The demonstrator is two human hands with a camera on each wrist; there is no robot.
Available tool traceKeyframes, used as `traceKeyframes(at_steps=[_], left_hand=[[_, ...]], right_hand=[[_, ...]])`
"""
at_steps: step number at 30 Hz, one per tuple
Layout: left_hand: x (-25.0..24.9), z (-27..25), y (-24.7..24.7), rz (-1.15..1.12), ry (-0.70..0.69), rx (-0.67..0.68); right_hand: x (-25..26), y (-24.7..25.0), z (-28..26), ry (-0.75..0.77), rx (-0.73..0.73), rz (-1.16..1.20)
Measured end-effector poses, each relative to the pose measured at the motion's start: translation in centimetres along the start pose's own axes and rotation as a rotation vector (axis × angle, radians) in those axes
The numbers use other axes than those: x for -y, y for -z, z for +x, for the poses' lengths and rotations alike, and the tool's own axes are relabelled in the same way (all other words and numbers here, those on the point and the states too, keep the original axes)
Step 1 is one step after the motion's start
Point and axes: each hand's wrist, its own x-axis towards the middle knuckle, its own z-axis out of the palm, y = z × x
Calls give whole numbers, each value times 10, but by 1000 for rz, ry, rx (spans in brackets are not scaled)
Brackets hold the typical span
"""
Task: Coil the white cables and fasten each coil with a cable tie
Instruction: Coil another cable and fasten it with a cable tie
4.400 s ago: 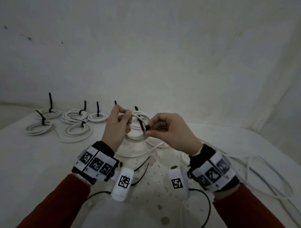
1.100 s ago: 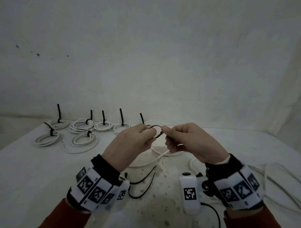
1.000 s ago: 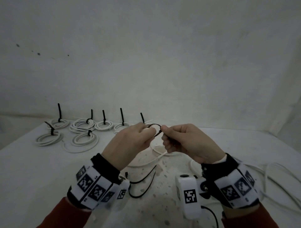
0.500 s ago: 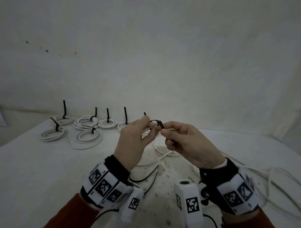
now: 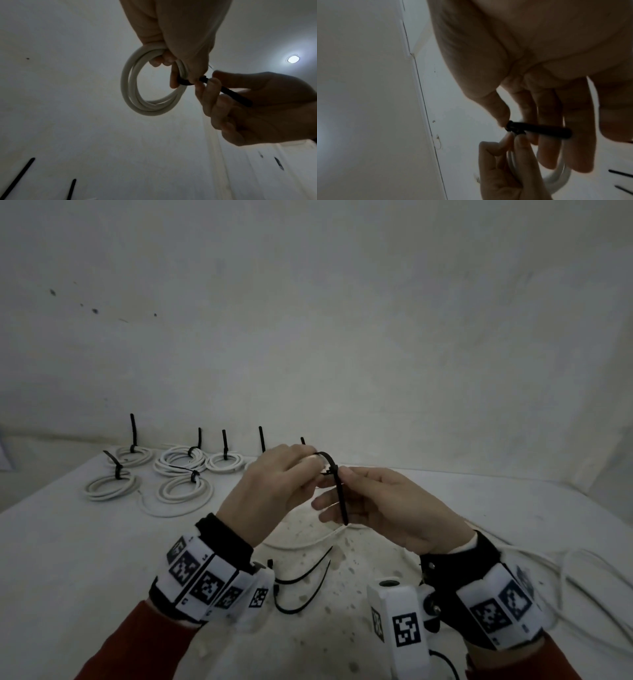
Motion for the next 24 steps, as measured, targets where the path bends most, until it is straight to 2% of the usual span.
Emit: traceKeyframes(at_steps=[4, 8, 15, 21, 24], left_hand=[[1, 1, 0, 58, -49, 73], [2, 0, 1, 5, -30, 99], [-8, 4, 11, -360, 373, 25], [-8, 4, 7, -299, 314, -24], [-9, 6, 6, -296, 290, -71]], right_hand=[[-1, -3, 2, -47, -7, 161], [-2, -2, 4, -80, -59, 92], [-3, -3, 6, -7, -115, 220], [-6, -12, 8, 12, -197, 280], [-6, -14, 8, 12, -187, 306]])
